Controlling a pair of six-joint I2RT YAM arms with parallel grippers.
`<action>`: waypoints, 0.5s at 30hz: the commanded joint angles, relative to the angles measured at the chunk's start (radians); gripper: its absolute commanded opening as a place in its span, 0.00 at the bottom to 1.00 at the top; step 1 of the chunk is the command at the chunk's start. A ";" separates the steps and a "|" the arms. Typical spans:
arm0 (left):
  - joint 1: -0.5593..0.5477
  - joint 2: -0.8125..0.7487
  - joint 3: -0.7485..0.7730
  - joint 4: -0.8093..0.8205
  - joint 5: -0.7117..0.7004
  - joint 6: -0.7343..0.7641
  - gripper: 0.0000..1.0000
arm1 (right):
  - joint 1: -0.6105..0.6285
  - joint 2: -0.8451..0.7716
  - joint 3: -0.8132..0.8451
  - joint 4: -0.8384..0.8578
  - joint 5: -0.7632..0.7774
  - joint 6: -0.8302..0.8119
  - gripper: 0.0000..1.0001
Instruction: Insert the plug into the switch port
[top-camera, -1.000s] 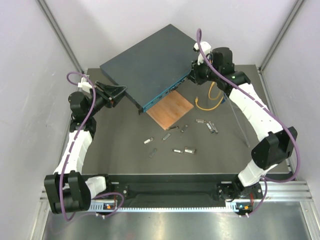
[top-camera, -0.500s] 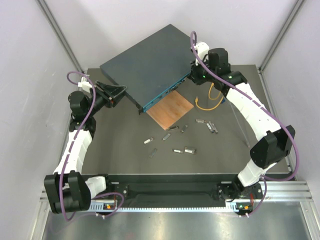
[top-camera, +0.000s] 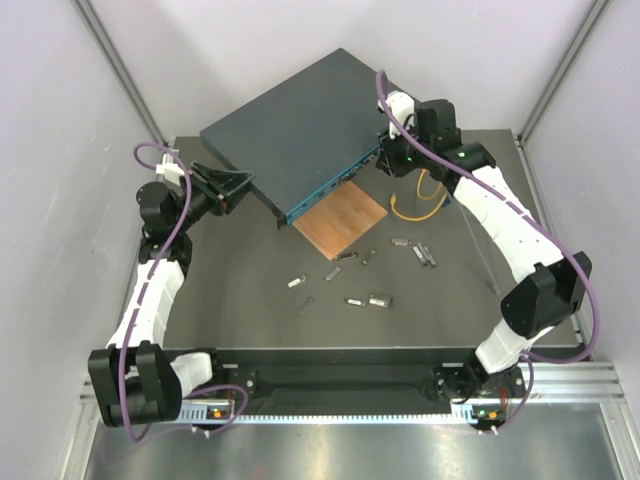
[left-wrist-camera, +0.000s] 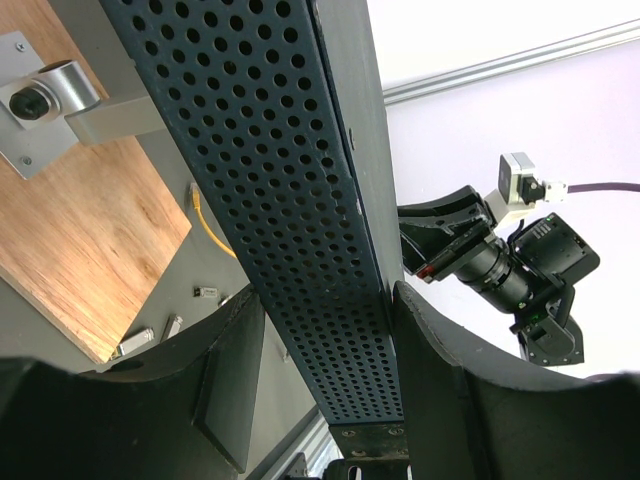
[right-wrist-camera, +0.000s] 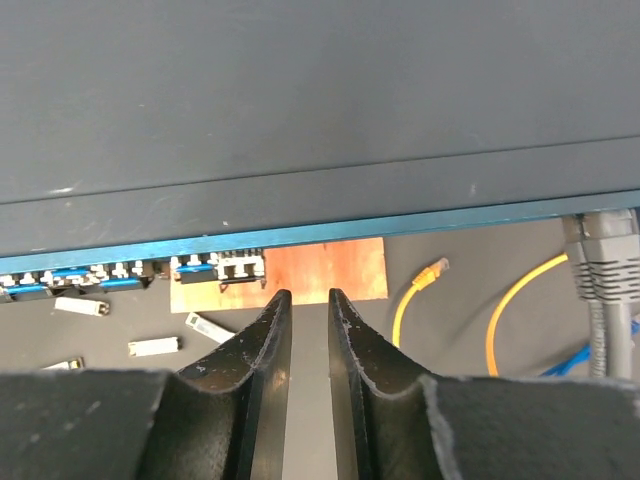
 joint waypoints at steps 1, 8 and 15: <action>-0.036 0.013 0.032 0.078 0.026 0.085 0.03 | 0.015 -0.025 0.067 0.010 -0.032 0.010 0.21; -0.036 0.007 0.023 0.080 0.024 0.086 0.03 | 0.020 0.001 0.103 0.015 -0.039 0.027 0.20; -0.036 0.008 0.021 0.086 0.026 0.083 0.03 | 0.031 0.036 0.139 0.012 -0.050 0.037 0.20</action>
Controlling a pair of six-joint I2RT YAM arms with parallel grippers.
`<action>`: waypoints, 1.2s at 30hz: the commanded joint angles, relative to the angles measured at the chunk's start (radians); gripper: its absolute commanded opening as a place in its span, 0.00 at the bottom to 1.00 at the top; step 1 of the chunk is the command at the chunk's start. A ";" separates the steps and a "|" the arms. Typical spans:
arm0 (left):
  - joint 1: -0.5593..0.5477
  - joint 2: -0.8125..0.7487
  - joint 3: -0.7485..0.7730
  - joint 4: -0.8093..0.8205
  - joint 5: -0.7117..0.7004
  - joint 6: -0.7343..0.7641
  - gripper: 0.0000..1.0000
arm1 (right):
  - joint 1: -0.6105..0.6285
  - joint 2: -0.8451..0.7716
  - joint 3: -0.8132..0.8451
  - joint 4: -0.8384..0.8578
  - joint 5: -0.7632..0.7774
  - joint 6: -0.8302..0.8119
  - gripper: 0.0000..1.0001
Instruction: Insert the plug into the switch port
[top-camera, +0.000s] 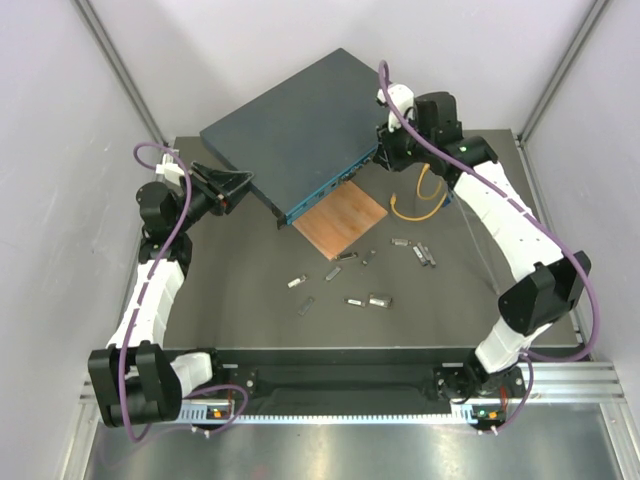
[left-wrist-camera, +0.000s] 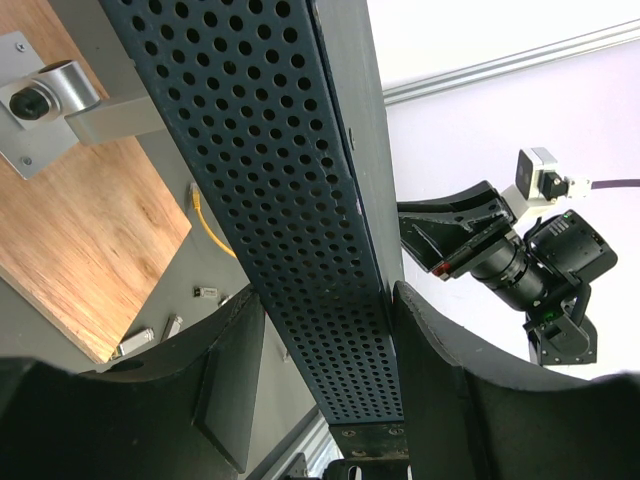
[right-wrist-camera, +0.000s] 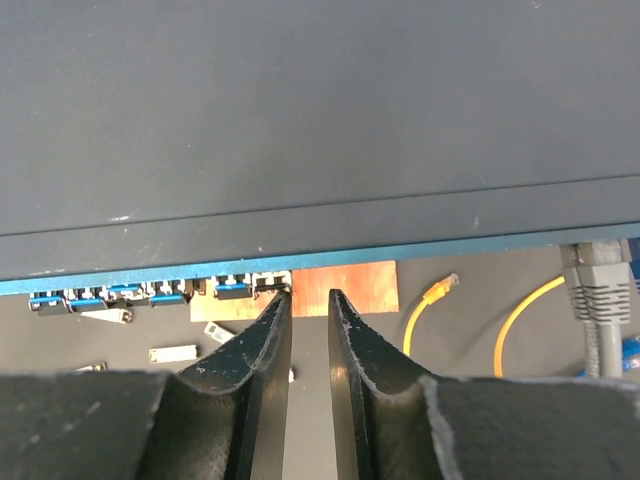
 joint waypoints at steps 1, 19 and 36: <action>-0.036 0.007 0.019 0.086 0.024 0.083 0.03 | 0.022 0.017 0.061 0.052 -0.024 0.021 0.20; -0.034 0.020 0.018 0.084 0.029 0.089 0.02 | 0.027 -0.032 -0.094 0.342 -0.030 0.162 0.15; -0.031 -0.006 0.032 0.049 0.004 0.115 0.23 | 0.036 -0.124 -0.189 0.335 -0.044 0.068 0.25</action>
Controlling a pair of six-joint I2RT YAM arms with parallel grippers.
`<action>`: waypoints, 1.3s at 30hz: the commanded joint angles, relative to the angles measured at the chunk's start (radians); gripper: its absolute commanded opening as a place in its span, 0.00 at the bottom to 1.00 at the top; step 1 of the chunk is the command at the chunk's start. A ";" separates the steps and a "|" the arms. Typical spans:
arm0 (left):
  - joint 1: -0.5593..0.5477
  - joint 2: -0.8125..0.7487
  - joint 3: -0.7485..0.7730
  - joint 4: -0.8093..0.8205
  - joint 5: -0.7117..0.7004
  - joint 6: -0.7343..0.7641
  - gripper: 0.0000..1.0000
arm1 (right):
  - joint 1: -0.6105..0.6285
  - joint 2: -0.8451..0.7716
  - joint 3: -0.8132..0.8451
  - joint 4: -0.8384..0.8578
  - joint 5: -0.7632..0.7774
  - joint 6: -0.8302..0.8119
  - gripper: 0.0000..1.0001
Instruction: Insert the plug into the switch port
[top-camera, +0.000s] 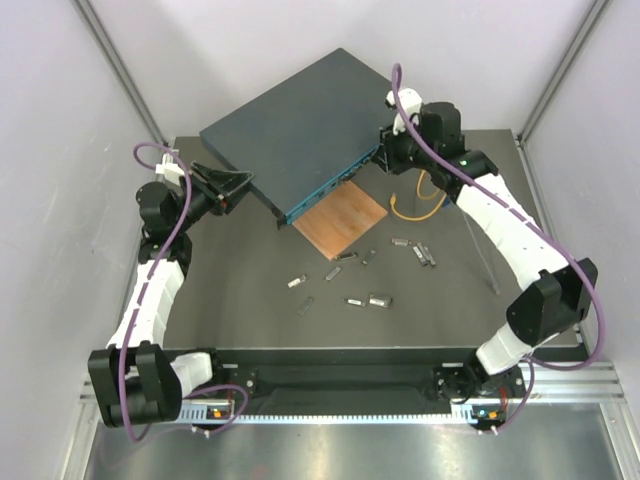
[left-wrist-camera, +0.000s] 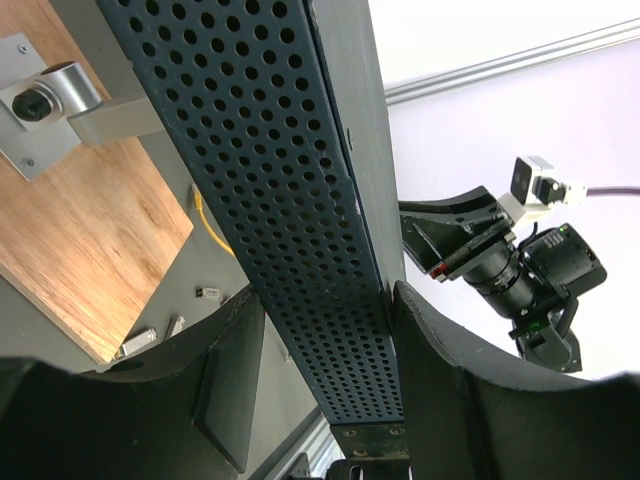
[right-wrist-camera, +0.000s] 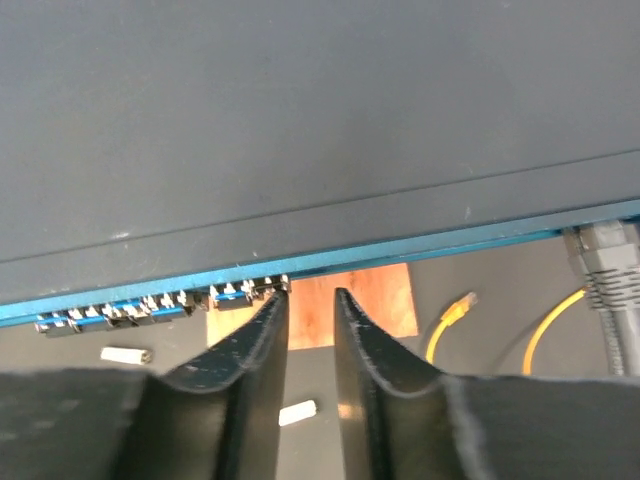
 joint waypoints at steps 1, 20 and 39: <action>-0.029 -0.007 0.032 0.053 0.003 0.105 0.27 | 0.033 -0.105 -0.053 0.137 -0.046 -0.073 0.28; 0.271 -0.161 0.035 0.127 0.087 -0.091 0.99 | -0.214 -0.503 -0.486 -0.224 -0.052 -0.324 0.97; 0.413 -0.227 0.049 0.076 0.187 -0.004 0.96 | 0.217 -0.332 -0.776 -0.143 0.051 -0.487 0.55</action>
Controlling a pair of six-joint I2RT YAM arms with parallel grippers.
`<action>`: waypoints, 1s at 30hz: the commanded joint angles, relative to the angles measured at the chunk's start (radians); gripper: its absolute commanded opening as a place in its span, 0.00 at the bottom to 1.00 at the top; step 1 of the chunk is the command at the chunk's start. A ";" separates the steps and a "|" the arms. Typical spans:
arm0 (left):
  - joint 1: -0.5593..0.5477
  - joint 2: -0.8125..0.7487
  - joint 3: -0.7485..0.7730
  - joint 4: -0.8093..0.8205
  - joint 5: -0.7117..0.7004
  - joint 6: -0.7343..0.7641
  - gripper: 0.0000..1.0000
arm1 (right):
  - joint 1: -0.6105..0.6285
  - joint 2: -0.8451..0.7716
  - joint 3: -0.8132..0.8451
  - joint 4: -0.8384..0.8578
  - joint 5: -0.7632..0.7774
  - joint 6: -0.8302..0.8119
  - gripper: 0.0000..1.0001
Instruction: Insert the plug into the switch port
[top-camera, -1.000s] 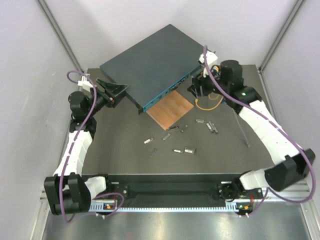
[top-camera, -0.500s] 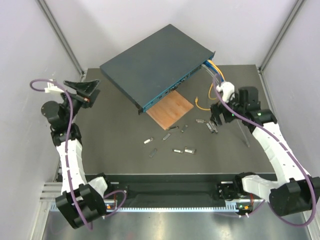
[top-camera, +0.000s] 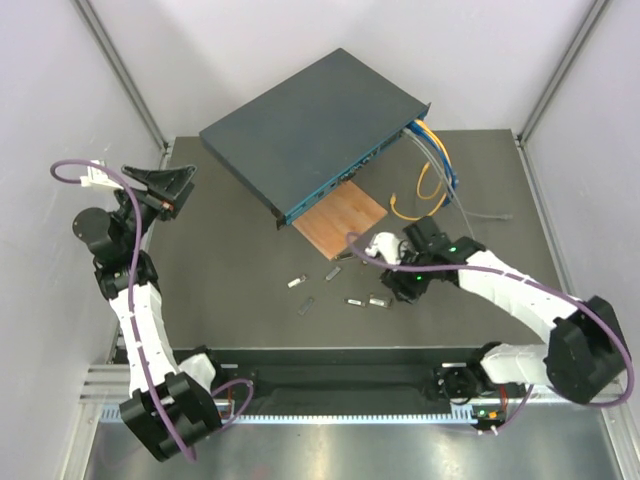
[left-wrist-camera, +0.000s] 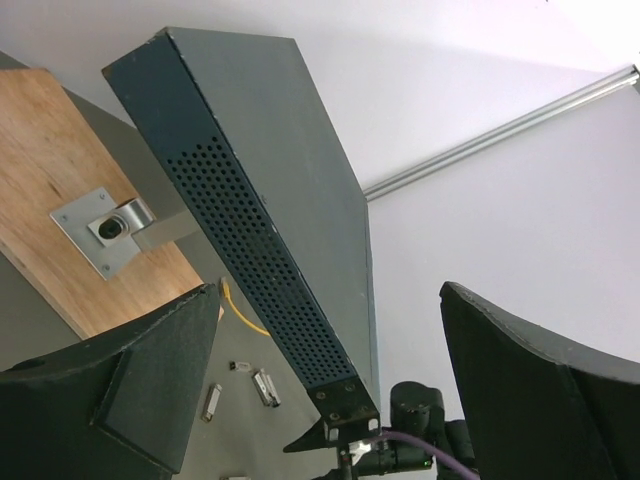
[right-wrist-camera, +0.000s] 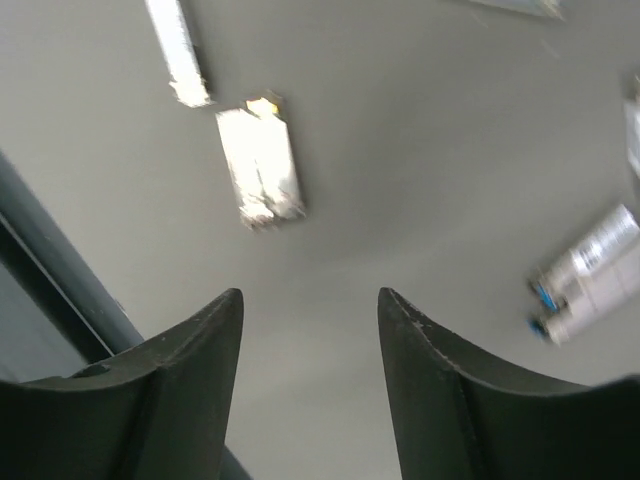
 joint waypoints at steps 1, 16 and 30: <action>0.006 -0.039 0.029 0.045 0.010 0.032 0.96 | 0.104 0.050 0.028 0.105 0.040 0.010 0.54; 0.004 -0.067 0.026 0.020 0.029 0.078 0.95 | 0.377 0.346 0.169 0.248 0.069 0.033 0.48; -0.045 -0.080 0.085 0.022 0.079 0.195 0.94 | 0.389 0.379 0.141 0.279 0.109 0.073 0.01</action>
